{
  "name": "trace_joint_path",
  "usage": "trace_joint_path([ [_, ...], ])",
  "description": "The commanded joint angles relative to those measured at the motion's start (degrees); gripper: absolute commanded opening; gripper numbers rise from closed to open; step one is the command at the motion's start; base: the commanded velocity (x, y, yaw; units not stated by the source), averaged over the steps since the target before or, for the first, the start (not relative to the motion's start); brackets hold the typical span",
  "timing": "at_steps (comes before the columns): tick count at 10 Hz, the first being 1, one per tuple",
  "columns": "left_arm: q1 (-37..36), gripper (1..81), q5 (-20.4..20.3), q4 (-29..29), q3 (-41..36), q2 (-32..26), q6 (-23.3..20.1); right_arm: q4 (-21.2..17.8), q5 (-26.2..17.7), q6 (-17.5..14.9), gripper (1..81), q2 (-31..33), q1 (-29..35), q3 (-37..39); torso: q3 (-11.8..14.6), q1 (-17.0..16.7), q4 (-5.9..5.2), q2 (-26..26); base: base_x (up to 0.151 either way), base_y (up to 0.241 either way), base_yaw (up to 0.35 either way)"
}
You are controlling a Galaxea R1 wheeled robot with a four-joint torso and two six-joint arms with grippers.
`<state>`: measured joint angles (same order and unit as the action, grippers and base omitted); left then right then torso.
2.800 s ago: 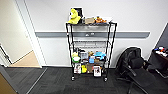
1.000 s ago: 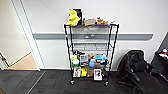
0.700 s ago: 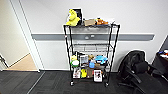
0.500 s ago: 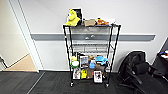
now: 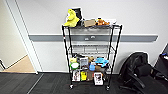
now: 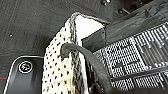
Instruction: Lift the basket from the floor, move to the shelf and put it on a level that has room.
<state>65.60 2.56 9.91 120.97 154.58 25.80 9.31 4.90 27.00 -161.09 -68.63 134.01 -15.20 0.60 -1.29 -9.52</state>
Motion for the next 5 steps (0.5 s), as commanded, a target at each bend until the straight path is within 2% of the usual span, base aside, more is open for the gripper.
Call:
trace_joint_path([
  [1,-5.3,1.0,0.6,0.2,-1.4,-0.7,0.1,0.9,-0.4,0.2,1.0,0.0,5.2,-1.0,0.0,0.0,0.00,0.0,0.113,0.000,0.000],
  [5,-5.3,1.0,0.7,0.2,-1.4,-0.7,0.1,0.9,-0.4,0.2,1.0,-0.1,5.3,-0.9,0.0,0.0,0.00,0.0,0.112,0.000,0.000],
])
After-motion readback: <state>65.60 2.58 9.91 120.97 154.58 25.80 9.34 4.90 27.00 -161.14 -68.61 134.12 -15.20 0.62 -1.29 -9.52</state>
